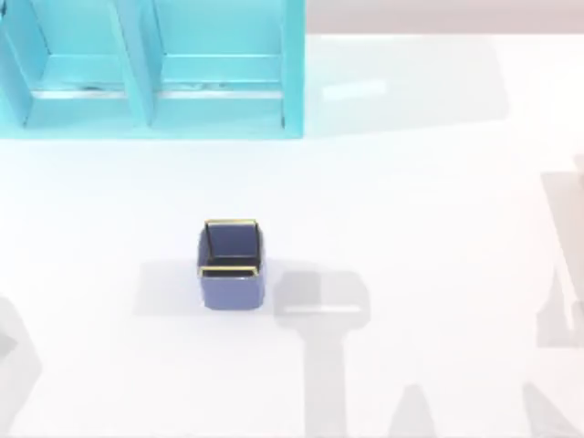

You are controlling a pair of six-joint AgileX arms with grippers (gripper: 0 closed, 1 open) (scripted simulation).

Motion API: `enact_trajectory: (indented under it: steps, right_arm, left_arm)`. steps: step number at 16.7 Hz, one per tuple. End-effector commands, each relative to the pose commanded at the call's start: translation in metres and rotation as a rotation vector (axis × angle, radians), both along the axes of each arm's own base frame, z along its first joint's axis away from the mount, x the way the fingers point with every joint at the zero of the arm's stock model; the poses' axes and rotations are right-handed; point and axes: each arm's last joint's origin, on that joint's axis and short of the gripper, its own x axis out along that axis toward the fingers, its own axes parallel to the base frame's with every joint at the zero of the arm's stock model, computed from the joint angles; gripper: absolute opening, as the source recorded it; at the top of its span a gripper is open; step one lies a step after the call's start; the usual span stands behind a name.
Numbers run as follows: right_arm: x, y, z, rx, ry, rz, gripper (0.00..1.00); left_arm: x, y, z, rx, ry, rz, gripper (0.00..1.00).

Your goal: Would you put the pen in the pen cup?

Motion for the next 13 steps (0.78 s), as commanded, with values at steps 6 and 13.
enact_trajectory:
  steps: [6, 13]
  right_arm:
    - [0.0, 0.0, 0.0, 0.0, 0.0, 0.0, 1.0]
    - [0.0, 0.0, 0.0, 0.0, 0.0, 0.0, 1.0]
  left_arm:
    - [0.118, -0.09, -0.005, 0.481, 0.02, -0.195, 0.0]
    - [0.153, -0.356, -0.037, 1.113, -0.158, -0.251, 0.0]
